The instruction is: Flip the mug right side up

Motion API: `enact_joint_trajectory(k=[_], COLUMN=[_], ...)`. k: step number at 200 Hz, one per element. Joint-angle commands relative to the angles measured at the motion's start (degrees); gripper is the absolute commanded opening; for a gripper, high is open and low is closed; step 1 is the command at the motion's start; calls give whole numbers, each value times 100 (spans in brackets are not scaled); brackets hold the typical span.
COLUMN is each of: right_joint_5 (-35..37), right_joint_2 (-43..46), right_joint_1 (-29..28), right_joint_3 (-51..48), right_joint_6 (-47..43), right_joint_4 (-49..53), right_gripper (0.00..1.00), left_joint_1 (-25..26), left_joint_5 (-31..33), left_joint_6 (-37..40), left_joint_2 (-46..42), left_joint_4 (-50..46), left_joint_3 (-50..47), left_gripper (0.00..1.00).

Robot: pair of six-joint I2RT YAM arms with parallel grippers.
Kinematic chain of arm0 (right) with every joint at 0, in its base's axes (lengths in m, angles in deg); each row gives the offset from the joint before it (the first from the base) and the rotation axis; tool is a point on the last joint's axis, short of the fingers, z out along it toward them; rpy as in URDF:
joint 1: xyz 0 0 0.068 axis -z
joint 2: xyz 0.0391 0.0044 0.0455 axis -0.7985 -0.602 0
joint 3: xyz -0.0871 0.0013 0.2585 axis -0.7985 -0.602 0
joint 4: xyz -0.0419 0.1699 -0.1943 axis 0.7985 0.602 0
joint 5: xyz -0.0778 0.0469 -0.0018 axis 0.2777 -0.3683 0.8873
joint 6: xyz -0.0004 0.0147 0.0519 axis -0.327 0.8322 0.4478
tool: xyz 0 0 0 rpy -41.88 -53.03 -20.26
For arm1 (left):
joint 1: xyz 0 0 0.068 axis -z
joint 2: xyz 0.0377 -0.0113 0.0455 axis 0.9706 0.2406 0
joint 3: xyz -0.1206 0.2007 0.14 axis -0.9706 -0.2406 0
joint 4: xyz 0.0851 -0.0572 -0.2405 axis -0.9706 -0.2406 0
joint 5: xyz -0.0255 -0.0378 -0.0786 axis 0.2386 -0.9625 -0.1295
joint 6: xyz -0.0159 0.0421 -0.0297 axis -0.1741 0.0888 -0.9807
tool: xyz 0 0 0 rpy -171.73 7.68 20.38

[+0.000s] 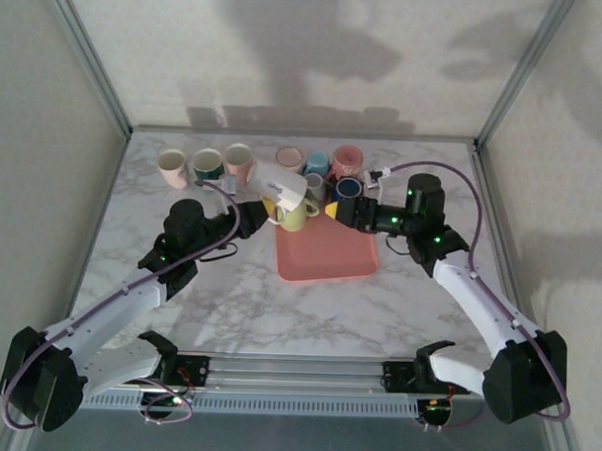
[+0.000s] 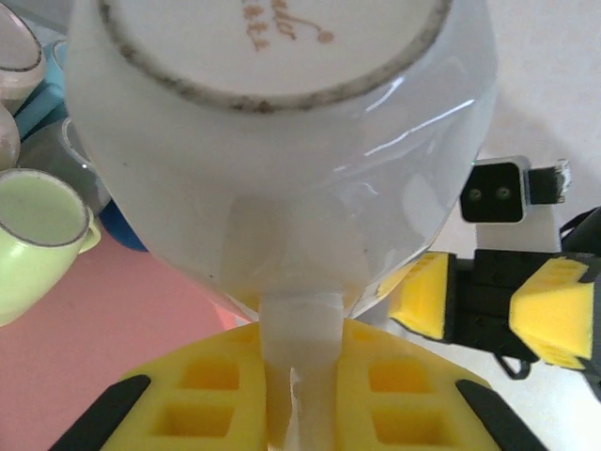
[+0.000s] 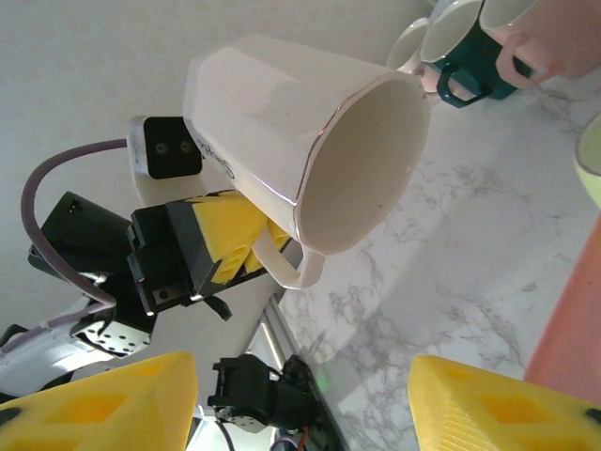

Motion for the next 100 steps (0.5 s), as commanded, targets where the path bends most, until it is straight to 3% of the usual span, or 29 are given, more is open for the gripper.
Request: enact_joint_trajectory(k=[1,100], right_joint_5=[128,446], right_joint_2=[-206,-965], right_joint_1=[-153,-657], right_joint_3=[108,424], right_joint_6=[362,897], right_joint_4=[-727,-1634], right_gripper=[64,62], left_joint_1=[-107,-314], left_joint_5=[-209,-451], left_joint_6=[-393,-1029], left_joint_2=[-254,-310], left_joint_4=[1036,1575], left_joint_3=[-20,-234], left_gripper=[0,0])
